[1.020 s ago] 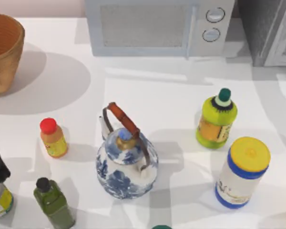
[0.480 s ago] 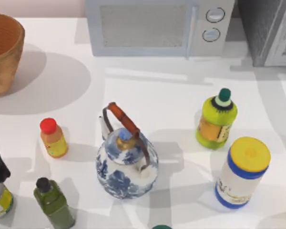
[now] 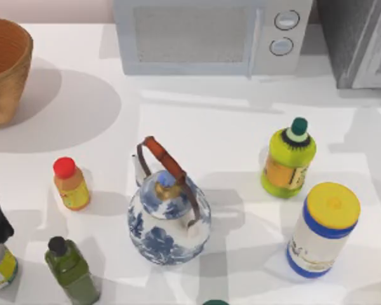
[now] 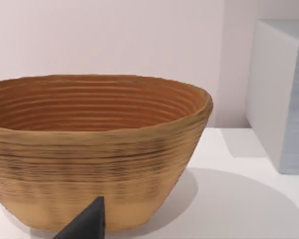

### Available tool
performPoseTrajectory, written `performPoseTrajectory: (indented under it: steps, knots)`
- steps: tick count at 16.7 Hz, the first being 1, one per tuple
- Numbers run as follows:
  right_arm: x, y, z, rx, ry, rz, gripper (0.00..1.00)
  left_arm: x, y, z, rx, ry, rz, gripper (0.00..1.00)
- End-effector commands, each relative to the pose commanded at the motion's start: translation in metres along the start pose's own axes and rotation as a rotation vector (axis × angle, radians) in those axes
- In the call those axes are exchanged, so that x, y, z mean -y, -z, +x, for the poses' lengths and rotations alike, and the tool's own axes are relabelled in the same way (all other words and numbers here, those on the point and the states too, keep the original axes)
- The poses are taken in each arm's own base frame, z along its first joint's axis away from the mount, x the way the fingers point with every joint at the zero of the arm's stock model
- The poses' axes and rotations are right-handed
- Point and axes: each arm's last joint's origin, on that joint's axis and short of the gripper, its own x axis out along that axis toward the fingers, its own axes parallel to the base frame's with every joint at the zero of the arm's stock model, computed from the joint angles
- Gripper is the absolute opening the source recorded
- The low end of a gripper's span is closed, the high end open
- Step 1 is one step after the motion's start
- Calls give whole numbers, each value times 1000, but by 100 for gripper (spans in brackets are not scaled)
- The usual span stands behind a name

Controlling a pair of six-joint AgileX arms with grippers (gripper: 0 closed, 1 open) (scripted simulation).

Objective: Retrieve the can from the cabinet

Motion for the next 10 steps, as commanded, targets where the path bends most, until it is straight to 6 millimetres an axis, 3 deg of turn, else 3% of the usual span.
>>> performPoseTrajectory:
  steps: [6,10]
  knots:
    - [10,156,-29,-55,-2,0,0,0,0,0,0,0,0,100]
    - [13,221,-35,-6,-5,2,0,0,0,0,0,0,0,100]
